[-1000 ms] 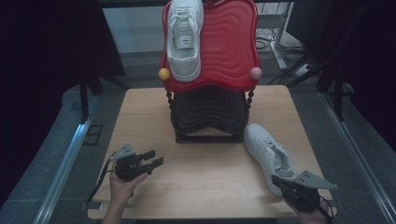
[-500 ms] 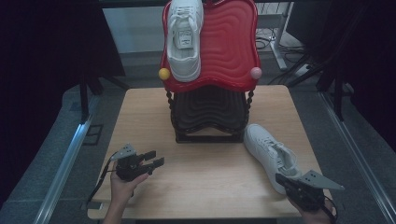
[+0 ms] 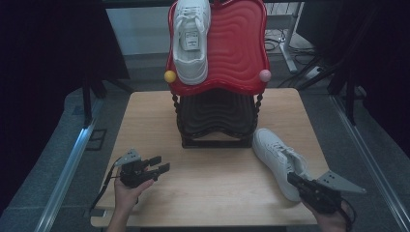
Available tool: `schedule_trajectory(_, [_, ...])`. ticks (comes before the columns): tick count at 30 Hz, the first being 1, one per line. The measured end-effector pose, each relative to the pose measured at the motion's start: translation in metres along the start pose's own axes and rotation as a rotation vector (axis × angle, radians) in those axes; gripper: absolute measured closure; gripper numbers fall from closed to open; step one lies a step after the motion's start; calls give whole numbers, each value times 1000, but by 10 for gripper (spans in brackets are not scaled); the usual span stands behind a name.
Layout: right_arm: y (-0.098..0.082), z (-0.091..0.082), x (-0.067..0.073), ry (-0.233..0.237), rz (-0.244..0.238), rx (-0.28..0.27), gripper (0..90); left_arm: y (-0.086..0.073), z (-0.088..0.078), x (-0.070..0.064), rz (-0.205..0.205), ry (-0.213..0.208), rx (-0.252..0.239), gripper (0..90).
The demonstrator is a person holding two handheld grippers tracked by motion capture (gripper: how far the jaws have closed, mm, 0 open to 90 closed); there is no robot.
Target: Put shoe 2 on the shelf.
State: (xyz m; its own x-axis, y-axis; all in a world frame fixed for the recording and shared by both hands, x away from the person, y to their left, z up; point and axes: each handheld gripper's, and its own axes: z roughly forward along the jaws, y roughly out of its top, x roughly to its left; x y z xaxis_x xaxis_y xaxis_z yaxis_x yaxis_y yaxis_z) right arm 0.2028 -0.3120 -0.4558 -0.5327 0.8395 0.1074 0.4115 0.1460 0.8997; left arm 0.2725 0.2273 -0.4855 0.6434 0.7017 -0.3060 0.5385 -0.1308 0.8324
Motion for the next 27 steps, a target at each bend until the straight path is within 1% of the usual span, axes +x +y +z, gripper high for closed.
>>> schedule_trajectory(1, [2, 0, -3, 3, 1, -4, 797, 0, 0, -1, -6, 2, 2, 460])
schedule_trajectory(2, [5, 1, -6, -1, -1, -11, 765, 0, 1, 0, 0, 1, 5, 460])
schedule_trajectory(5, [12, 5, -19, -44, 1, -30, 637, -1, 1, -1, 0, 1, 8, 460])
schedule_trajectory(6, [14, 7, -24, -59, 4, -28, 598, -1, 1, -1, 0, 2, 8, 460])
schedule_trajectory(8, [18, 11, -34, -88, 3, -25, 557, -1, 1, -1, -1, 2, 5, 460])
schedule_trajectory(10, [20, 15, -44, -103, 18, -23, 522, -1, 0, -1, -4, 5, 5, 459])
schedule_trajectory(12, [20, 20, -54, -113, 25, -6, 498, -1, 1, -1, 0, 4, 6, 459])
schedule_trajectory(15, [18, 28, -62, -109, 42, 20, 481, -1, 2, -1, 1, 4, 10, 459])
schedule_trajectory(17, [15, 34, -67, -115, 48, 40, 477, -2, 2, -2, -3, 6, 13, 459])
schedule_trajectory(18, [14, 37, -70, -105, 55, 51, 476, -2, 2, -1, 1, 4, 13, 459])
schedule_trajectory(21, [15, 44, -72, -79, 61, 73, 473, -2, 3, -2, -1, 1, 14, 459])
schedule_trajectory(27, [16, 62, -74, -86, 54, 146, 486, -1, 1, -2, -1, 6, 7, 456])
